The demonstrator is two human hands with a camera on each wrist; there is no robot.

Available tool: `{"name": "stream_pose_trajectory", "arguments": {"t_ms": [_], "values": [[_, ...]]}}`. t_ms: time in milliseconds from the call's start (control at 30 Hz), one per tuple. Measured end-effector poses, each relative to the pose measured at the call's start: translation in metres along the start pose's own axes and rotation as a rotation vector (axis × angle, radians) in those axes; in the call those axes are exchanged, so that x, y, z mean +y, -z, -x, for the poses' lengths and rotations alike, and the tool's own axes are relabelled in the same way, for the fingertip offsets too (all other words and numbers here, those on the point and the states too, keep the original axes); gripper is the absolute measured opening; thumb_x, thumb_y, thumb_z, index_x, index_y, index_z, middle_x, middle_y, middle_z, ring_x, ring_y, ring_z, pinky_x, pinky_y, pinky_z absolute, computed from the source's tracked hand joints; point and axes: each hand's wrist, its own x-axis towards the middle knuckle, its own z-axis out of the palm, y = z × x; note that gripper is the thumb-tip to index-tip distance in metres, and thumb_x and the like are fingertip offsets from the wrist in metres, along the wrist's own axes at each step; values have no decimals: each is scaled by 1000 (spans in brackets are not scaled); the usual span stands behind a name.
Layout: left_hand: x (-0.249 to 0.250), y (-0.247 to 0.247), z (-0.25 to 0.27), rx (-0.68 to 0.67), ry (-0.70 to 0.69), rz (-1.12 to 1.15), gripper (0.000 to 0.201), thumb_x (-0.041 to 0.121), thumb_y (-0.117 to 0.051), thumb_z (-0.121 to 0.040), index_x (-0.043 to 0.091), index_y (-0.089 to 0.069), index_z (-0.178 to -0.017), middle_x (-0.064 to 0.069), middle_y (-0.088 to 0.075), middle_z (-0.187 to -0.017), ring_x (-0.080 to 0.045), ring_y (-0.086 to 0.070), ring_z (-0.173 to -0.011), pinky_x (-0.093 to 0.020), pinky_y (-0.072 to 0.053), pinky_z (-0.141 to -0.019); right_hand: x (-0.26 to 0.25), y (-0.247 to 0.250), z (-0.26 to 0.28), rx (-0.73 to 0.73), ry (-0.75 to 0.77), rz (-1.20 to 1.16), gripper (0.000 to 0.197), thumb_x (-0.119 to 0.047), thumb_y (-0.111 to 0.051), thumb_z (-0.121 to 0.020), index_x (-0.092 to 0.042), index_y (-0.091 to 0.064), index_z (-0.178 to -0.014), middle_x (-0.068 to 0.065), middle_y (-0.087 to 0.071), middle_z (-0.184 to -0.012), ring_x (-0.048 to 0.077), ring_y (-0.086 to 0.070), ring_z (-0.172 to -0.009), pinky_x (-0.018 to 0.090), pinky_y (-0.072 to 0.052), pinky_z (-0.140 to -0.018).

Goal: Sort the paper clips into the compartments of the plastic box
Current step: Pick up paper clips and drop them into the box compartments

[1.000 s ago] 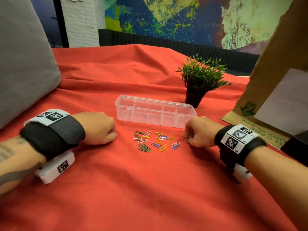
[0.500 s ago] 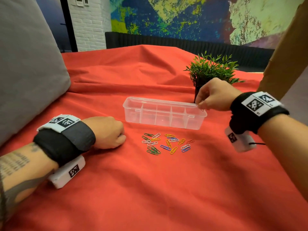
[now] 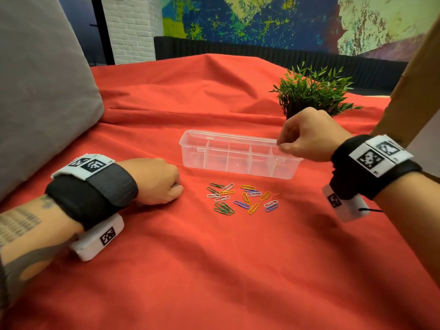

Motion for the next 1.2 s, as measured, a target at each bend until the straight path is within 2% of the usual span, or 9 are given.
{"name": "stream_pose_trajectory", "arguments": {"t_ms": [133, 267, 400, 533, 633, 733, 900, 1067, 1200], "values": [[1, 0, 0, 2, -6, -13, 44, 42, -42, -104, 11, -70, -88, -14, -79, -98, -36, -72, -94, -38, -57, -85, -22, -8, 22, -115, 119, 52, 6, -18, -72, -72, -21, -77, -72, -7, -71, -63, 6, -66, -62, 8, -41, -55], [0, -1, -1, 15, -5, -7, 45, 42, -43, -104, 10, -69, -87, -14, -78, -93, -35, -70, -88, -39, -58, -84, -37, -28, 34, -315, 192, 145, 11, -23, -67, -71, -22, -76, -77, -10, -72, -70, 11, -67, -71, 27, -55, -71], [-1, -2, -3, 25, -4, -2, 42, 42, -43, -104, 14, -64, -79, -13, -76, -91, -33, -64, -83, -37, -56, -83, -38, -37, 35, -422, 172, 214, 17, -14, -67, -75, -23, -78, -84, -11, -71, -73, 12, -69, -78, 28, -58, -76], [-1, -2, -3, 19, 3, 8, 42, 42, -44, -104, 16, -60, -75, -8, -68, -82, -32, -62, -81, -37, -56, -83, -35, -45, 31, -435, 130, 231, 24, -6, -59, -70, -26, -71, -77, -14, -61, -65, 16, -64, -75, 29, -57, -67], [-1, -2, -2, 17, -2, 19, 43, 42, -44, -104, 12, -65, -81, -9, -72, -82, -32, -63, -79, -38, -58, -82, -35, -48, 29, -473, 135, 227, 25, -5, -56, -68, -29, -63, -70, -12, -62, -65, 19, -66, -76, 29, -57, -65], [-1, -1, -1, 19, -1, 19, 44, 41, -44, -103, 10, -68, -84, -12, -77, -86, -33, -65, -80, -38, -58, -82, -34, -48, 27, -478, 135, 215, 26, -4, -57, -68, -29, -65, -70, -12, -62, -65, 16, -64, -72, 26, -52, -59], [-1, -1, -2, 14, 4, 11, 43, 42, -43, -103, 14, -64, -78, -13, -79, -89, -34, -69, -84, -38, -58, -83, -27, -41, 29, -363, 167, 156, 9, -17, -72, -73, -24, -76, -74, -12, -64, -59, 0, -57, -61, 26, -51, -65], [-1, 0, -3, -1, 6, 17, 45, 41, -43, -103, 10, -68, -84, -10, -78, -79, -32, -70, -79, -38, -59, -82, -11, -20, 20, -101, 144, 41, 10, -13, -75, -77, -22, -77, -76, -1, -73, -69, 19, -68, -69, 27, -52, -69], [1, 0, -3, -1, 14, 11, 44, 41, -43, -104, 10, -68, -84, -2, -66, -67, -30, -65, -74, -36, -56, -79, 6, -5, 7, 181, 54, 0, 7, -13, -75, -78, -19, -79, -80, 2, -68, -69, 21, -62, -67, 25, -45, -68]]}}
